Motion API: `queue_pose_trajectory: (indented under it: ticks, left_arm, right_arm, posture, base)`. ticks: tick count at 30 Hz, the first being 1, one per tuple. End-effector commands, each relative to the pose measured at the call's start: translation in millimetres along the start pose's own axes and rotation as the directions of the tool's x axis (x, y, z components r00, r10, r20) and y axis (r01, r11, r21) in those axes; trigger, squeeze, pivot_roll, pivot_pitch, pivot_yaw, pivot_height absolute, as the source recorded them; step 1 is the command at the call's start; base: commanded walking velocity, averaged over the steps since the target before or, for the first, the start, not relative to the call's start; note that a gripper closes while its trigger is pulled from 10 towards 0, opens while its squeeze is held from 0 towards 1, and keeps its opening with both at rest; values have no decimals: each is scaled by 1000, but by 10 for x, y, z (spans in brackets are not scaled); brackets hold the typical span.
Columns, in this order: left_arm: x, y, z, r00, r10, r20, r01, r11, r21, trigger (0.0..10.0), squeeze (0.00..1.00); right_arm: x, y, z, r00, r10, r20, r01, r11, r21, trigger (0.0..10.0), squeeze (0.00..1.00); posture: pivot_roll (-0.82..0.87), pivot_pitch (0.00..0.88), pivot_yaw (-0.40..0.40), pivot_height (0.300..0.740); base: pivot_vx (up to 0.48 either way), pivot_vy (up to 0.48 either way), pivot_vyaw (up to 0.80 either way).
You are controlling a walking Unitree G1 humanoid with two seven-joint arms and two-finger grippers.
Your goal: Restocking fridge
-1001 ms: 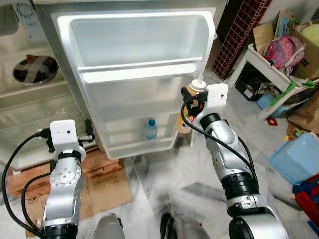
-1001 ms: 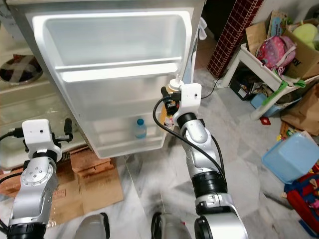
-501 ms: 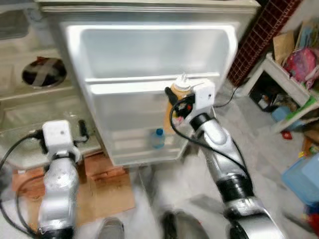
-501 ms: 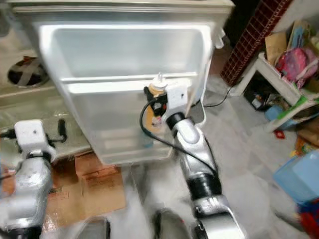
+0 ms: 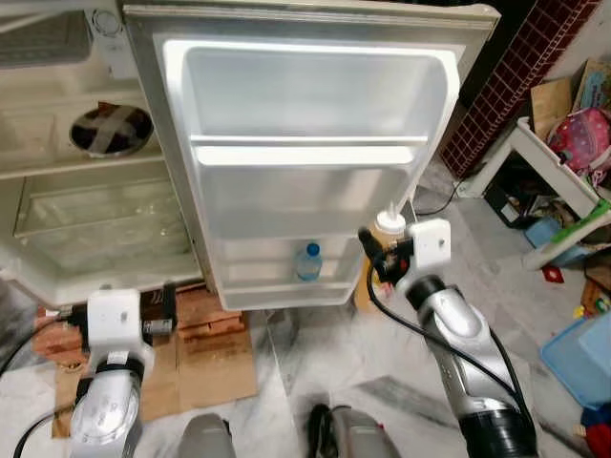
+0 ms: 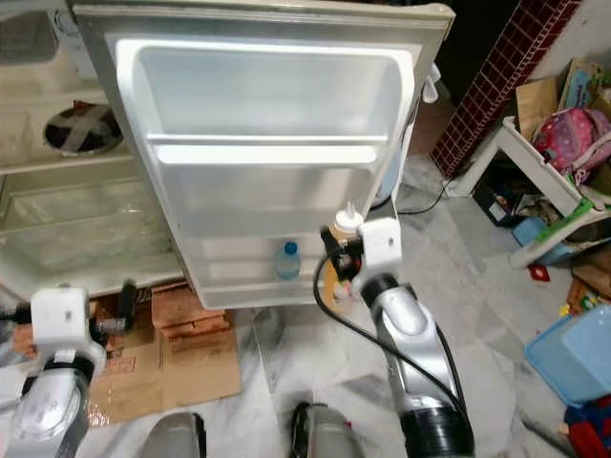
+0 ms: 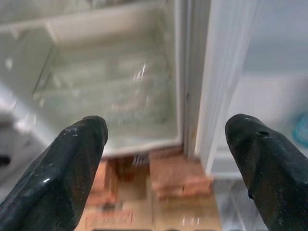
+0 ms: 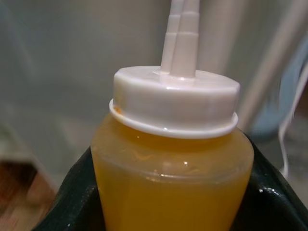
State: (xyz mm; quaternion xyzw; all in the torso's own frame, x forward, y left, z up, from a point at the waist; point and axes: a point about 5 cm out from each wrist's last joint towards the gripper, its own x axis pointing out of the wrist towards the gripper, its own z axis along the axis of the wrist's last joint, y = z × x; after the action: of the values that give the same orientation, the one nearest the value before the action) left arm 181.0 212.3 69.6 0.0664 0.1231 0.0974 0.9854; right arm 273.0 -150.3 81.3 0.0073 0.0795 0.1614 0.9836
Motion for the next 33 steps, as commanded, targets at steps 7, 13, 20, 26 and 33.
queue_pose_trajectory:
  ticks: [7,13,20,26,33]
  left_arm:
    - [37,-63,150,996,-75,48,76,997,-10,10000,0]
    - [34,-72,151,995,-89,41,89,996,-9,10000,0]
    - [47,-71,157,995,-94,39,94,996,-6,10000,0]
    - [56,-73,143,996,-80,24,81,996,-30,10000,0]
    - [82,-78,157,997,-76,27,77,997,-31,10000,0]
  right_arm:
    - [89,25,278,997,40,73,-36,997,-61,10000,0]
    - [133,35,338,995,46,85,-42,998,-50,10000,0]
    - [168,66,358,994,58,95,-53,997,-51,10000,0]
    - [187,113,365,992,82,100,-78,996,-47,10000,0]
    - [227,134,404,988,101,119,-95,994,-53,10000,0]
  posture:
    - [60,167,-83,740]
    - [59,169,-80,730]
    - [62,170,-75,695]
    - [64,171,-76,655]
    - [64,171,-78,640]
  base:
    - [0,0,0]
    - [0,0,0]
    - [0,0,0]
    - [0,0,0]
    - [0,0,0]
